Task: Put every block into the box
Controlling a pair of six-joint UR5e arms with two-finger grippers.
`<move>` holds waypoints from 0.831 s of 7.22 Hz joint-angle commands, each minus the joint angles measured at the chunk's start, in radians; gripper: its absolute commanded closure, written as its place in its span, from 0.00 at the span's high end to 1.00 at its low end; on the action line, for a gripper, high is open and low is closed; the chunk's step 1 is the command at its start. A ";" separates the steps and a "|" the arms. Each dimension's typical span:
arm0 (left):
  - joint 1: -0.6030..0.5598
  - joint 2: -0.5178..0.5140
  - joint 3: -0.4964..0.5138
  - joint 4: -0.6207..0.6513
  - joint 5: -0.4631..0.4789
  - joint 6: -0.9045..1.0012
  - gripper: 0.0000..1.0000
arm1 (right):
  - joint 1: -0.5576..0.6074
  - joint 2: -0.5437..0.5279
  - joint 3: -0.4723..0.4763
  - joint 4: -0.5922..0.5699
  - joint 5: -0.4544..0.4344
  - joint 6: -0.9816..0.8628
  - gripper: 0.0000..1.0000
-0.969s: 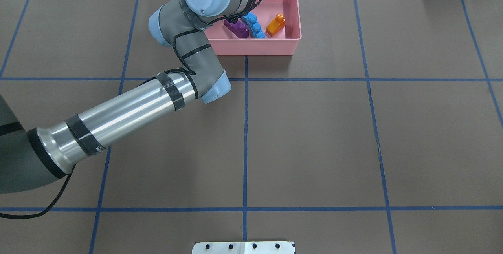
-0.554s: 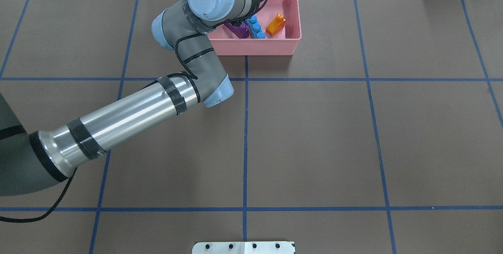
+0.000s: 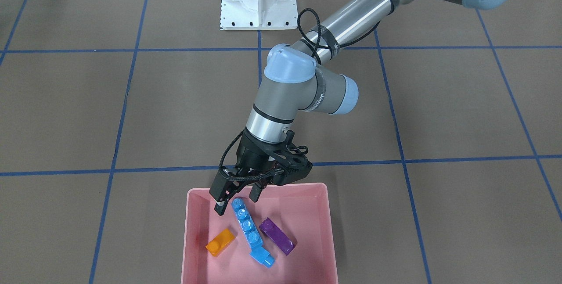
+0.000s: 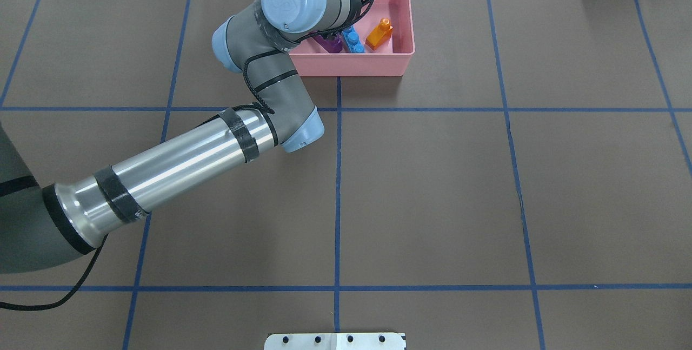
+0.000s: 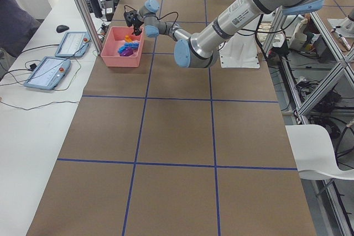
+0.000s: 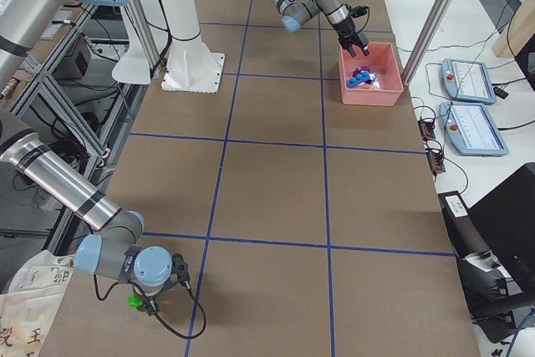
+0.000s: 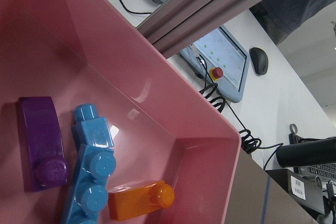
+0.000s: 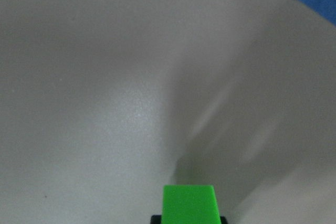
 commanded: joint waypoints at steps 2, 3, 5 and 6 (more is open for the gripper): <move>0.016 0.001 0.000 -0.002 0.012 -0.001 1.00 | 0.026 -0.011 0.085 -0.033 -0.005 -0.004 0.00; 0.018 0.001 0.000 -0.002 0.012 -0.003 1.00 | 0.087 -0.004 0.158 -0.079 -0.060 -0.004 0.00; 0.018 0.025 -0.021 -0.003 0.012 -0.012 1.00 | 0.287 0.097 0.385 -0.427 -0.199 -0.067 0.00; 0.018 0.060 -0.061 -0.003 0.012 -0.018 1.00 | 0.389 0.263 0.404 -0.620 -0.227 -0.128 0.00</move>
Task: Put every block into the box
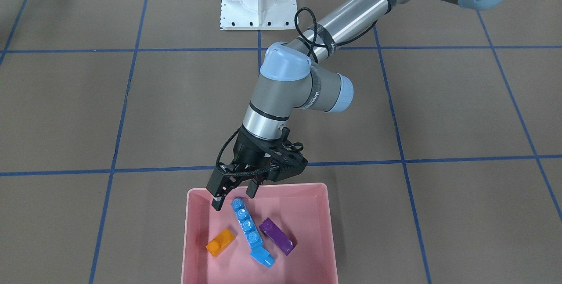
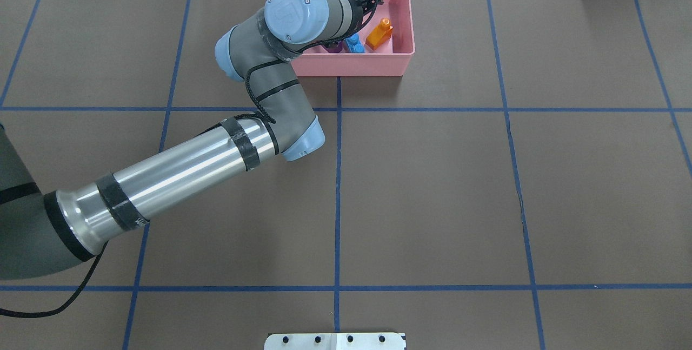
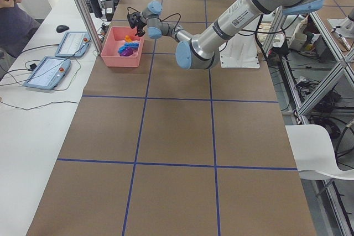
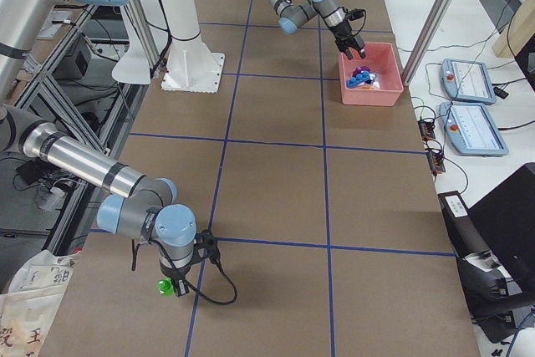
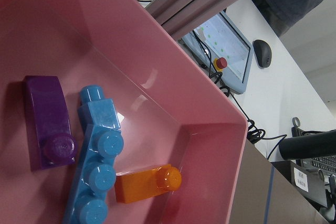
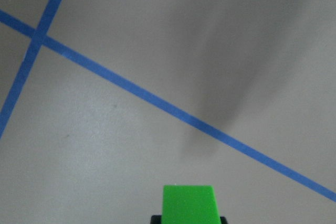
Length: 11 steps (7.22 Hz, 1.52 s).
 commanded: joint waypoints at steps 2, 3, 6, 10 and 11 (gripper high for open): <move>-0.004 0.066 -0.077 0.001 -0.002 -0.009 1.00 | 0.131 0.438 0.052 -0.441 -0.071 -0.045 0.00; -0.006 0.090 -0.098 0.003 -0.003 -0.009 1.00 | 0.099 0.546 0.030 -0.460 -0.048 0.055 0.00; -0.084 0.263 -0.275 0.071 -0.017 0.020 1.00 | -0.122 0.792 0.010 -0.455 0.088 0.477 0.00; -0.303 0.392 -0.445 0.405 -0.193 0.409 1.00 | -0.460 1.179 -0.106 -0.413 0.124 1.087 0.00; -0.364 0.429 -0.454 0.456 -0.248 0.554 1.00 | -0.529 1.282 -0.208 -0.309 0.122 1.234 0.00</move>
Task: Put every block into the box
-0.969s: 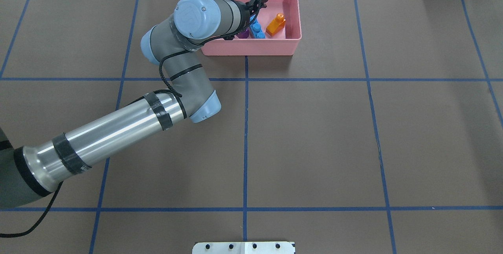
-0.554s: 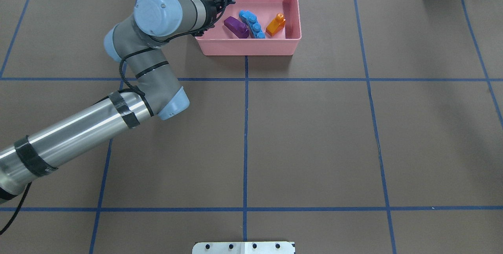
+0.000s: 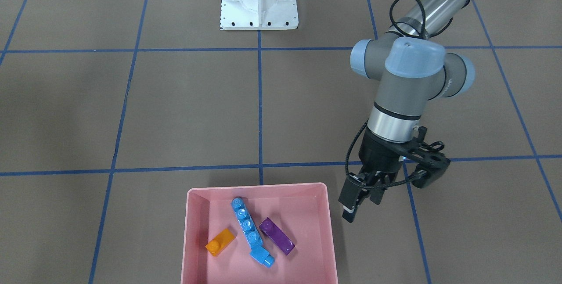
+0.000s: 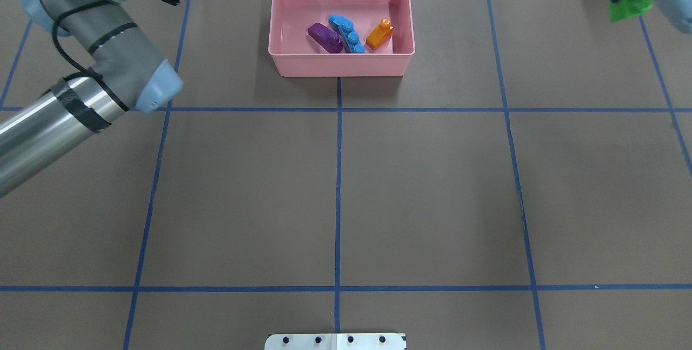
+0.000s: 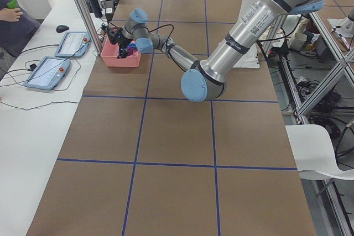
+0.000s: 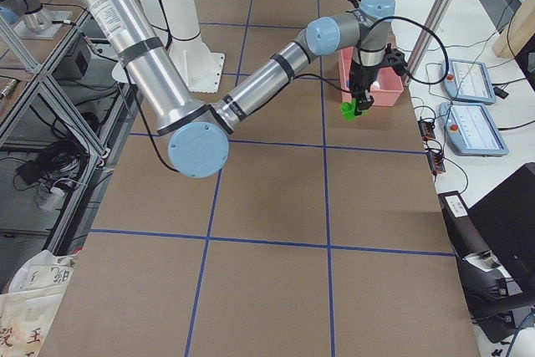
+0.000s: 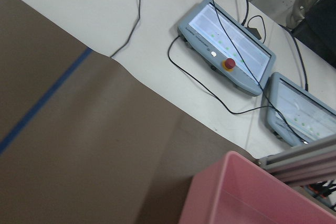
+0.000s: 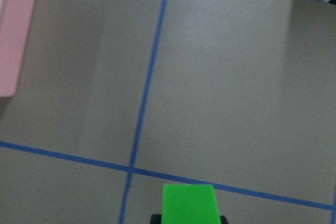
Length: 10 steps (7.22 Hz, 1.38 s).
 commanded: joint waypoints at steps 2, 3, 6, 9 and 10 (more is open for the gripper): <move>-0.120 0.132 -0.029 0.142 -0.080 0.447 1.00 | -0.183 0.221 -0.306 0.429 -0.028 0.400 0.00; -0.139 0.166 -0.031 0.185 -0.078 0.590 1.00 | -0.216 0.306 -0.426 0.528 -0.091 0.461 0.00; -0.174 0.316 -0.058 0.168 -0.081 0.791 1.00 | -0.310 0.485 -0.736 0.776 -0.237 0.546 0.00; -0.176 0.382 -0.072 0.144 -0.084 0.867 1.00 | -0.372 0.544 -0.896 0.954 -0.328 0.648 0.97; -0.188 0.390 -0.067 0.145 -0.089 0.926 1.00 | -0.364 0.542 -0.892 0.949 -0.322 0.646 1.00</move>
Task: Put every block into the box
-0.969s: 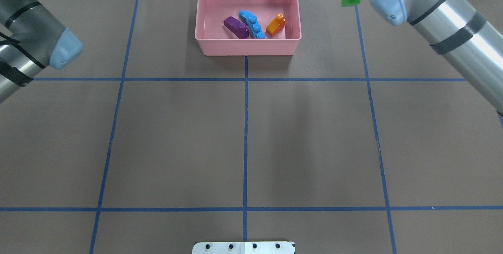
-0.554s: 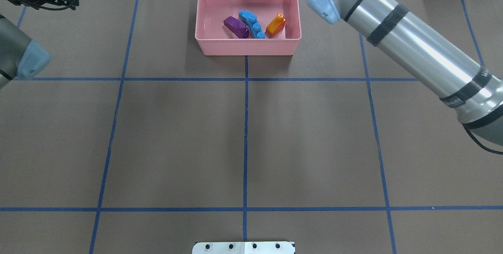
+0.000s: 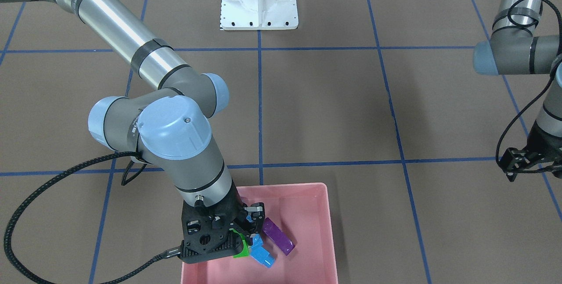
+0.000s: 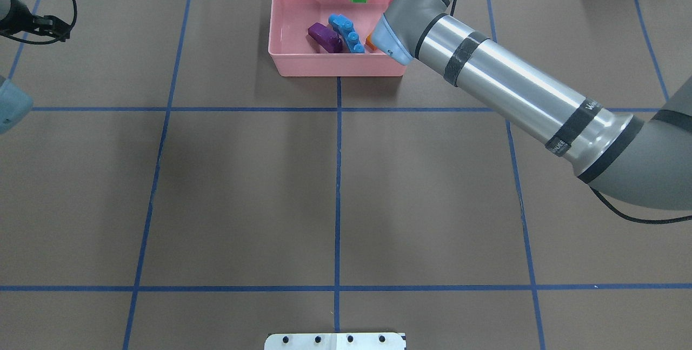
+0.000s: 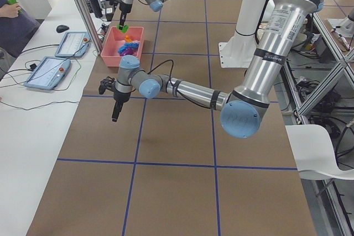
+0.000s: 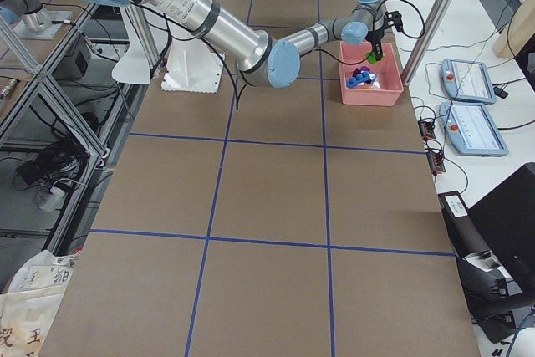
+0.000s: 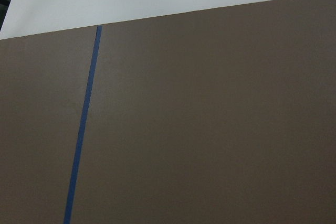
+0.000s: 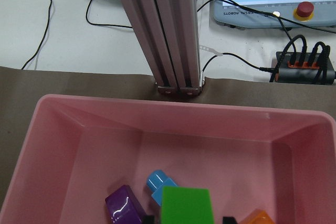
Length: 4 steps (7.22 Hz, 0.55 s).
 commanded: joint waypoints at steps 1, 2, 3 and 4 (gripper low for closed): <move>-0.031 0.029 0.003 0.006 -0.080 0.088 1.00 | 0.011 0.001 0.029 -0.058 0.027 0.003 1.00; -0.077 0.032 0.005 0.013 -0.167 0.160 1.00 | 0.034 -0.020 0.154 -0.247 0.046 -0.034 1.00; -0.122 0.064 0.005 0.024 -0.204 0.264 1.00 | 0.071 -0.065 0.300 -0.450 0.104 -0.142 1.00; -0.169 0.068 -0.001 0.085 -0.225 0.385 1.00 | 0.121 -0.124 0.444 -0.634 0.154 -0.255 1.00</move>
